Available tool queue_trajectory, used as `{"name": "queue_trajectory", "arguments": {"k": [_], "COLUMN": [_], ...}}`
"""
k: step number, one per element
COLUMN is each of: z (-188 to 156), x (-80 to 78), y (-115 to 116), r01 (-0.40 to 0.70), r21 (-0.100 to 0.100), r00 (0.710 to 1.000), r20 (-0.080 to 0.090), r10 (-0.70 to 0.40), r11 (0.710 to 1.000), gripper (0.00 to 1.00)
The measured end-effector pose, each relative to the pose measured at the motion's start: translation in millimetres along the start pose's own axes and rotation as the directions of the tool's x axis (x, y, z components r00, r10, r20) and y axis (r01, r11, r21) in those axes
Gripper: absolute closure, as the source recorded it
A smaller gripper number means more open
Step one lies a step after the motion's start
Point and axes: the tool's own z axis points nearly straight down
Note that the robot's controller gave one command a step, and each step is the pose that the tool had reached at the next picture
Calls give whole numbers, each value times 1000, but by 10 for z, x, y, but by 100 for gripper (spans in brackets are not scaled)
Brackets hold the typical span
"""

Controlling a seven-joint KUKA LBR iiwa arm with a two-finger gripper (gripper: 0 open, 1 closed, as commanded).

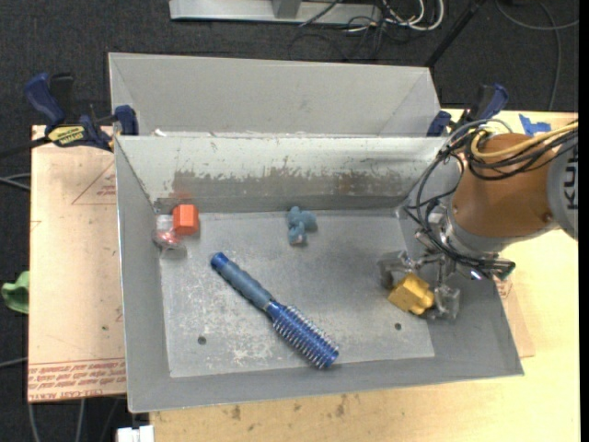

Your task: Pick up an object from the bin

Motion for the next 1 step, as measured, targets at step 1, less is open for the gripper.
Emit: {"name": "queue_trajectory", "arguments": {"k": [1], "z": [-30], "x": [8], "y": [-33], "r01": [1], "r21": [8], "r00": [1000], "r20": [1], "r10": [-1], "r11": [1000], "gripper": [100]}}
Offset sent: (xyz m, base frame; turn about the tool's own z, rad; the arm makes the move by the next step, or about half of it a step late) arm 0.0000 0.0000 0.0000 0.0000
